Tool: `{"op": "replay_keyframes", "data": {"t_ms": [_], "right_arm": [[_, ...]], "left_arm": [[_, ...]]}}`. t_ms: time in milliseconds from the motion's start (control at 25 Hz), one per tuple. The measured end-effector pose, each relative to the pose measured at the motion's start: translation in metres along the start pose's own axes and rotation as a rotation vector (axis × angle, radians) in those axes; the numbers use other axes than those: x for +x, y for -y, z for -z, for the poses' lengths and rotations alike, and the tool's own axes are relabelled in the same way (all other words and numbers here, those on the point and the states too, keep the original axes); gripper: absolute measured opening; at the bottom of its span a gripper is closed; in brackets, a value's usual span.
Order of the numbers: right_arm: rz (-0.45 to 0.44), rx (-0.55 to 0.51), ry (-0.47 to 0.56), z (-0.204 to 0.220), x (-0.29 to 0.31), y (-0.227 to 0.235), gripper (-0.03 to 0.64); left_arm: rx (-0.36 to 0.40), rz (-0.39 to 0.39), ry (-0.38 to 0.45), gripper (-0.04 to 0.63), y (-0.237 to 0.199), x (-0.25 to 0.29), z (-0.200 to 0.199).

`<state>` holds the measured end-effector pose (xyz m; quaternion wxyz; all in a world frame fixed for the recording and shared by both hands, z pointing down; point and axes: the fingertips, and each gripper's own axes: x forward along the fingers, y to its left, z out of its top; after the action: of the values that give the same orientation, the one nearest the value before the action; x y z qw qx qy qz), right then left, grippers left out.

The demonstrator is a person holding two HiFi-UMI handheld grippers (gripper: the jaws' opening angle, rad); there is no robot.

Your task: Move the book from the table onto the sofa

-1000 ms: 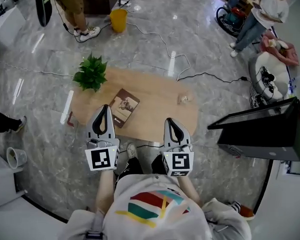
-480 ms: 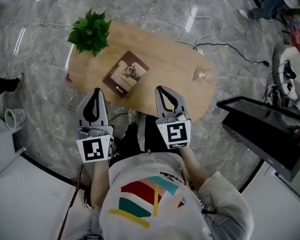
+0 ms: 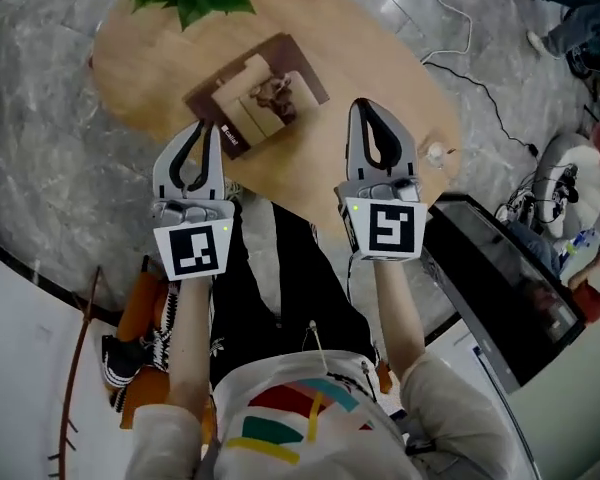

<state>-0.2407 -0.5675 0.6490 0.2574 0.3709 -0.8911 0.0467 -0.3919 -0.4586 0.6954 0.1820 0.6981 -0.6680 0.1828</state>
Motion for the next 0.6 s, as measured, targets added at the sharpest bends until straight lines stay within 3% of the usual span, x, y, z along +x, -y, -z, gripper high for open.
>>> {"op": "replay_keyframes", "data": {"t_ms": [160, 320, 600], "right_arm": [[-0.066, 0.002, -0.092, 0.052, 0.002, -0.037, 0.017], [-0.157, 0.004, -0.222, 0.110, -0.023, -0.076, 0.017], [-0.208, 0.063, -0.330, 0.149, -0.052, -0.115, 0.017]], "left_arm": [[-0.023, 0.114, -0.128, 0.008, 0.007, 0.037, 0.070], [-0.018, 0.122, -0.231, 0.008, 0.014, 0.051, 0.124], [-0.009, 0.122, -0.265, 0.006, 0.018, 0.053, 0.167]]}}
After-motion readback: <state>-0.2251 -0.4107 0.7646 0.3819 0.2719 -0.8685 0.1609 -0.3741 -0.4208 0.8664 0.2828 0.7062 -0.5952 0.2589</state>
